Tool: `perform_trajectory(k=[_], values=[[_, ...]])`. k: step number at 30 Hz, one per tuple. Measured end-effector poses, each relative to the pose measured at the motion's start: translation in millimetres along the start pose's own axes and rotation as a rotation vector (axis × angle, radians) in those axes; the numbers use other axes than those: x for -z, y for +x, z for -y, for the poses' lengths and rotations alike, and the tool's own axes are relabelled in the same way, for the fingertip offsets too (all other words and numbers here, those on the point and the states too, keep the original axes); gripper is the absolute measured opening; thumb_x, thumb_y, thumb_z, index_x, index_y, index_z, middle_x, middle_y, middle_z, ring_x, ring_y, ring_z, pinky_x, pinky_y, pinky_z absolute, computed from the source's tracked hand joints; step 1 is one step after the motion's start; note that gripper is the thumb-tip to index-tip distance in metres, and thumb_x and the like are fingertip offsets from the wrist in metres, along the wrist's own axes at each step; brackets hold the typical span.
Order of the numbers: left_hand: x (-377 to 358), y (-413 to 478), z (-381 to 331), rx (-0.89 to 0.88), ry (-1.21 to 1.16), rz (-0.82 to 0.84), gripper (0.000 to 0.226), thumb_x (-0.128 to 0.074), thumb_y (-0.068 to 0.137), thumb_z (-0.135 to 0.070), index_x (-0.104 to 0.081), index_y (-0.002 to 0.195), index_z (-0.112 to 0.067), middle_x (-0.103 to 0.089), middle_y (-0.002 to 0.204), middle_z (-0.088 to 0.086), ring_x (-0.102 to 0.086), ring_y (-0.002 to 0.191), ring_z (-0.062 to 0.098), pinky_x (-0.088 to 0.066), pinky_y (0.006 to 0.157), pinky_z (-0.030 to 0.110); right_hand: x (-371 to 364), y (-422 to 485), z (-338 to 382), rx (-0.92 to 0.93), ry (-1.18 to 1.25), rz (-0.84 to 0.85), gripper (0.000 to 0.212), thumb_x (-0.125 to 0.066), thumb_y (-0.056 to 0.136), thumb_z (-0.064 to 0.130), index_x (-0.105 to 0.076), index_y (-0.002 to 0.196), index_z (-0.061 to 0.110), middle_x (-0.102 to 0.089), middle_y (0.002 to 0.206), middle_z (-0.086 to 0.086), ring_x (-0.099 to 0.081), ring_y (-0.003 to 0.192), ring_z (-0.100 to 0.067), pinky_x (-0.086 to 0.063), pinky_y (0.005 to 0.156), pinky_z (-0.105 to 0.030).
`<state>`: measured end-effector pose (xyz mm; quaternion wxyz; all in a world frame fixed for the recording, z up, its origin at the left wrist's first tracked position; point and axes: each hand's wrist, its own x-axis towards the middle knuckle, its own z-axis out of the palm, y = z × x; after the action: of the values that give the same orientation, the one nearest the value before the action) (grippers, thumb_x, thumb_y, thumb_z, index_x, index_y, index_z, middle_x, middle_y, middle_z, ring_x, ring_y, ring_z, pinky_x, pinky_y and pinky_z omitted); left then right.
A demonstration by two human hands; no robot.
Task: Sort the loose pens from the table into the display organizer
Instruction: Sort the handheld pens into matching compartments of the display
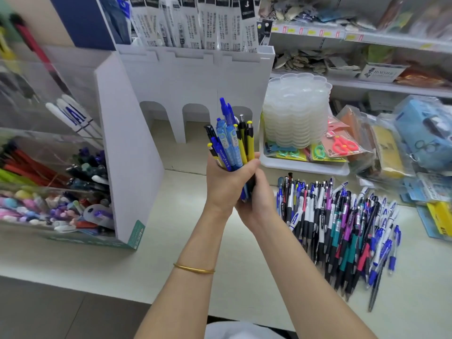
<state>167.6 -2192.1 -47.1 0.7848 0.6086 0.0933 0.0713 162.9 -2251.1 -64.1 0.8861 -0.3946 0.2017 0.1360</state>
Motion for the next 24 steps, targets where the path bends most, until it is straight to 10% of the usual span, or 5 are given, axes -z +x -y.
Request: perform_trajectory(k=[8, 15, 24], values=[[35, 5, -12, 0.073, 0.001, -0.031, 0.049, -0.070, 0.061, -0.017, -0.061, 0.107, -0.005, -0.072, 0.083, -0.002, -0.071, 0.079, 0.014, -0.059, 0.078, 0.030, -14, -19, -16, -0.079, -0.282, -0.033, 0.037, -0.046, 0.096, 0.048, -0.065, 0.112, 0.020, -0.072, 0.101, -0.004, -0.068, 0.087, -0.019, -0.056, 0.065, -0.039], [61, -12, -18, 0.192, -0.123, 0.021, 0.033, -0.068, 0.072, 0.006, -0.061, 0.103, 0.000, -0.071, 0.083, 0.009, -0.067, 0.070, 0.022, -0.058, 0.066, 0.034, -26, -44, -10, 0.577, -0.701, -0.143, 0.012, -0.058, 0.091, 0.009, -0.063, 0.093, 0.019, -0.062, 0.079, 0.005, -0.055, 0.066, -0.008, -0.043, 0.055, -0.020], [96, -68, -37, 0.304, -0.242, 0.059, 0.032, -0.068, 0.076, 0.005, -0.059, 0.105, -0.004, -0.068, 0.073, 0.009, -0.069, 0.060, 0.021, -0.055, 0.052, 0.031, -73, -83, -19, 0.727, -1.379, 0.004, 0.027, -0.072, 0.080, 0.041, -0.061, 0.090, 0.018, -0.053, 0.070, 0.008, -0.050, 0.064, -0.006, -0.047, 0.060, -0.030]])
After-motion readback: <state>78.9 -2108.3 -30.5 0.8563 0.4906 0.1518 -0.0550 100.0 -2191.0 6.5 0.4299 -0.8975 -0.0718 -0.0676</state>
